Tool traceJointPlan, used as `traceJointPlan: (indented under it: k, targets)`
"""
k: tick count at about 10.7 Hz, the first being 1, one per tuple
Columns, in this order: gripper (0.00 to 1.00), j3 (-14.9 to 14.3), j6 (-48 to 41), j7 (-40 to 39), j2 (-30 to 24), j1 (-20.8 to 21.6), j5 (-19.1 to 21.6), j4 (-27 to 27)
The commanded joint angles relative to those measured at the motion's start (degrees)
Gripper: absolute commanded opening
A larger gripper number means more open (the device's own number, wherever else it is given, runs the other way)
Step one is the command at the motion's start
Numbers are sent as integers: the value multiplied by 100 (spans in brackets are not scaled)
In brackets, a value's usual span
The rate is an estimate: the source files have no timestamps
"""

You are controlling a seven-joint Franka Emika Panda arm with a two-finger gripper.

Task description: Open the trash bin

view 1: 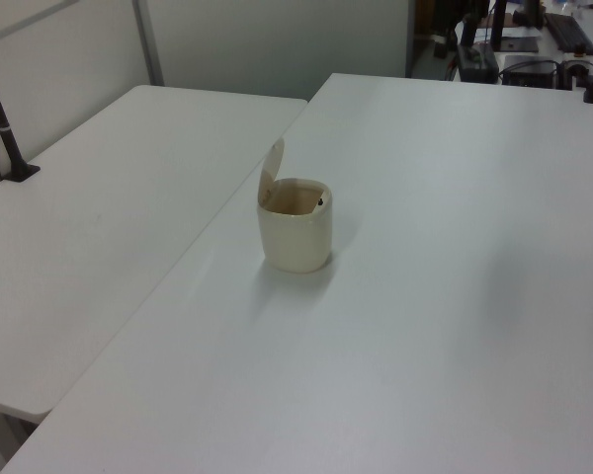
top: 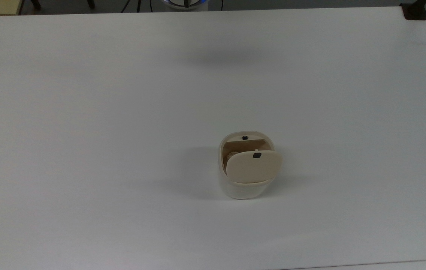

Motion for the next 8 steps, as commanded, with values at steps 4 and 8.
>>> traceJointPlan:
  k: [4,8]
  targets:
    - [100,-297,-69,-1067,319,62,-155,340]
    - [100,-280,-69,-1049,399,124,-173,349]
